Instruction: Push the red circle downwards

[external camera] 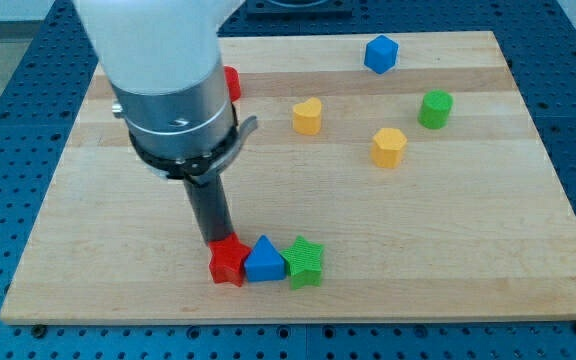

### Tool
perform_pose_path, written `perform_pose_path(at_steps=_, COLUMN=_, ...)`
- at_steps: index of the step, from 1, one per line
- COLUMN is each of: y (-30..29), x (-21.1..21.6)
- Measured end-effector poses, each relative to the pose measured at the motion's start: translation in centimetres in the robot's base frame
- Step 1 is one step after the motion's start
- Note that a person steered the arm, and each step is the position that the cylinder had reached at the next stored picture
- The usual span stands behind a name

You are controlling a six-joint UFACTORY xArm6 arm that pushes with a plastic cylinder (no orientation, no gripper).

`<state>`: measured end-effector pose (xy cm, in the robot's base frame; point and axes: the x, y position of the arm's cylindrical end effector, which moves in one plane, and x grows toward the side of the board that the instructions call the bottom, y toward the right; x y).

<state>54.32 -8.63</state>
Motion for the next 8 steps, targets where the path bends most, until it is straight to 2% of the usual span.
perform_pose_path(at_steps=1, y=-0.7, x=-1.7)
perform_pose_path(at_steps=3, y=-10.5, x=-17.1)
perform_pose_path(at_steps=4, y=-13.4, x=-24.8)
perform_pose_path(at_steps=5, y=-10.5, x=-30.3)
perform_pose_path(at_steps=6, y=-5.5, x=-29.4)
perform_pose_path(at_steps=7, y=-2.7, x=-24.4)
perform_pose_path(at_steps=8, y=-0.4, x=-22.1)
